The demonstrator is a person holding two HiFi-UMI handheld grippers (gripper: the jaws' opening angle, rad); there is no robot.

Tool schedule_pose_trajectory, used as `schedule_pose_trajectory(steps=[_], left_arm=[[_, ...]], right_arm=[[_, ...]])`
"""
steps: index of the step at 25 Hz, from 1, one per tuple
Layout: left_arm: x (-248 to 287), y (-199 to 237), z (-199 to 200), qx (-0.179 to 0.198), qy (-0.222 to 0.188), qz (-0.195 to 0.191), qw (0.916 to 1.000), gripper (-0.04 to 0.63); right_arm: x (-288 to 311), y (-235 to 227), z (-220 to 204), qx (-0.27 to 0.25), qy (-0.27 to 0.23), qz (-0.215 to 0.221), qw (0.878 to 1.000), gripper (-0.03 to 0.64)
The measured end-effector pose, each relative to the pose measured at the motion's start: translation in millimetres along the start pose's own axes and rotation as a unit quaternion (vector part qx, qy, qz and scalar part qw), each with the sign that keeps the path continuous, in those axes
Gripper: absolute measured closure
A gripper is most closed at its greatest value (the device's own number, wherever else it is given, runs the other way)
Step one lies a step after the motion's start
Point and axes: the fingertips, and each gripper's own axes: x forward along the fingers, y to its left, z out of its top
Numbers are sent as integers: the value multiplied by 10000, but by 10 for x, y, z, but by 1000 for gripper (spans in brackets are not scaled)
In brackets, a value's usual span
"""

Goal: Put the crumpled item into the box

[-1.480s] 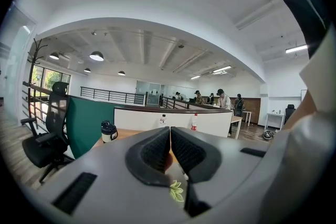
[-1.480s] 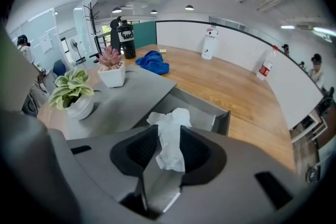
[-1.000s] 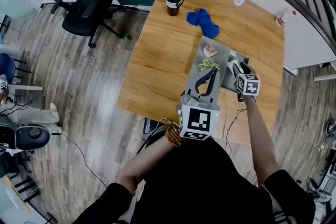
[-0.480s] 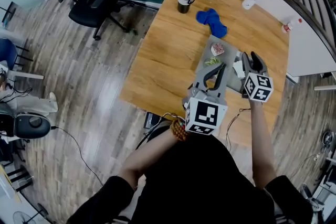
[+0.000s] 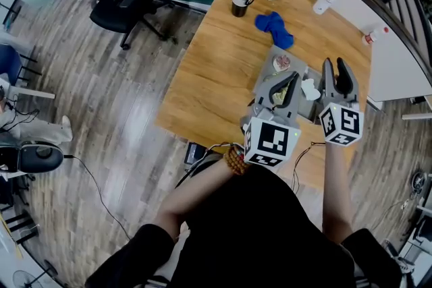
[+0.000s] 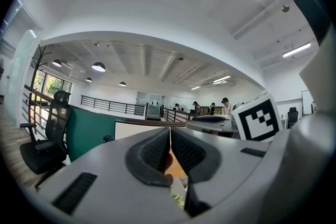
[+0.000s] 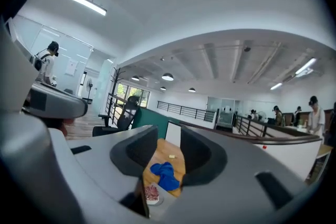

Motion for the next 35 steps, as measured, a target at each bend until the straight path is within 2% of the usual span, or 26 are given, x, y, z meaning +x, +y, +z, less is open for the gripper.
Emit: schedule_pose_trajectory(steps=[5, 16, 19, 27, 35], left_arm=[[-7, -43, 22, 18, -47, -36, 10000, 569], [-104, -19, -196, -51, 191, -48, 9998, 569], [-123, 18, -253, -71, 258, -26, 9996, 571], [-192, 115, -356, -78, 431, 18, 9990, 571], [-286, 245, -520, -55, 600, 108, 9981, 570]], right_arm=[[-240, 79, 267, -42, -477, -163, 9987, 488], [-651, 384, 23, 9, -387, -329, 9987, 551], [-707, 461, 24, 94, -466, -350, 9983, 609], [-734, 763, -56, 5, -337, -22, 9994, 611], [-641, 789, -374, 215, -43, 4, 9998, 611]])
